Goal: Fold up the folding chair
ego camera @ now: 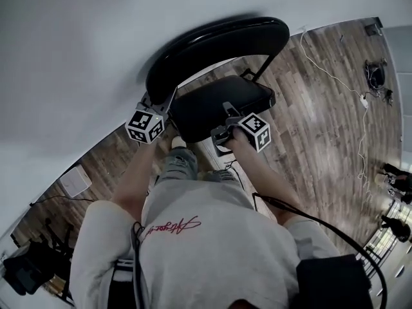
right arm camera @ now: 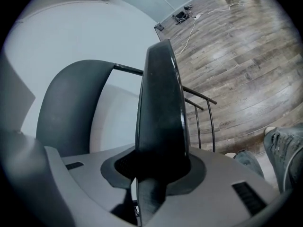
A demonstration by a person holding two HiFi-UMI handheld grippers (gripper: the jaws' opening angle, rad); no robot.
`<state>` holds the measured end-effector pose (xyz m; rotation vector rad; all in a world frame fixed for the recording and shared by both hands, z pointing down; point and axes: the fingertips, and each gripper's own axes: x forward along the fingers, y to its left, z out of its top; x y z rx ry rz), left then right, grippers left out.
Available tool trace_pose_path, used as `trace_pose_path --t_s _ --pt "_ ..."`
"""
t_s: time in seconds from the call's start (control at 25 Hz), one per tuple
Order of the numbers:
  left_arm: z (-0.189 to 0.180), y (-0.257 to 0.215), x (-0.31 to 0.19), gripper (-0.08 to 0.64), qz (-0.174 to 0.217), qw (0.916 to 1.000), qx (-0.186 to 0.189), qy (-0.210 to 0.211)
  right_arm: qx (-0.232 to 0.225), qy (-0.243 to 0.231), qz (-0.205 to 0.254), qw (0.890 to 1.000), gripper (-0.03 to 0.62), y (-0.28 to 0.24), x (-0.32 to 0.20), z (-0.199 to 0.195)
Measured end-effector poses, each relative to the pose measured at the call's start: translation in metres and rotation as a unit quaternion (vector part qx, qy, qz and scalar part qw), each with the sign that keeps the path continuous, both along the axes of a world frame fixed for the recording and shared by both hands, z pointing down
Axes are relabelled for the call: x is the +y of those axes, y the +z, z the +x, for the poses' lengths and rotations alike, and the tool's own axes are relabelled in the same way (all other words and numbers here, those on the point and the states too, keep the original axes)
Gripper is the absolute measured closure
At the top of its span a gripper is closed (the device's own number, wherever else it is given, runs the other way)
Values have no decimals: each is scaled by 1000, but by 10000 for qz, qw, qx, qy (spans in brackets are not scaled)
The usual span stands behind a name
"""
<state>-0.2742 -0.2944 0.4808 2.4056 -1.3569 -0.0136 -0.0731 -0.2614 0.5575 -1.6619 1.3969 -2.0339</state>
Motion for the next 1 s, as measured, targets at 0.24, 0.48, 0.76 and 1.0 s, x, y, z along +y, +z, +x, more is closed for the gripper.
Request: trace_pose_path --t_s 0.24,0.48,0.76,1.0 --pt "-1 0 0 540 -39 9999 92 8 246 -188 -157 9994 454 -4 -19 -8" --pt "-12 0 8 540 -1 9999 127 22 274 -211 -285 9990 454 -5 -28 -30" --pt "-9 -11 9 537 318 9976 222 579 335 -88 -577 9977 454 -6 -60 -50" --pt "-28 -25 11 433 444 9971 408 454 553 -79 -908 9943 454 -4 -87 -69"
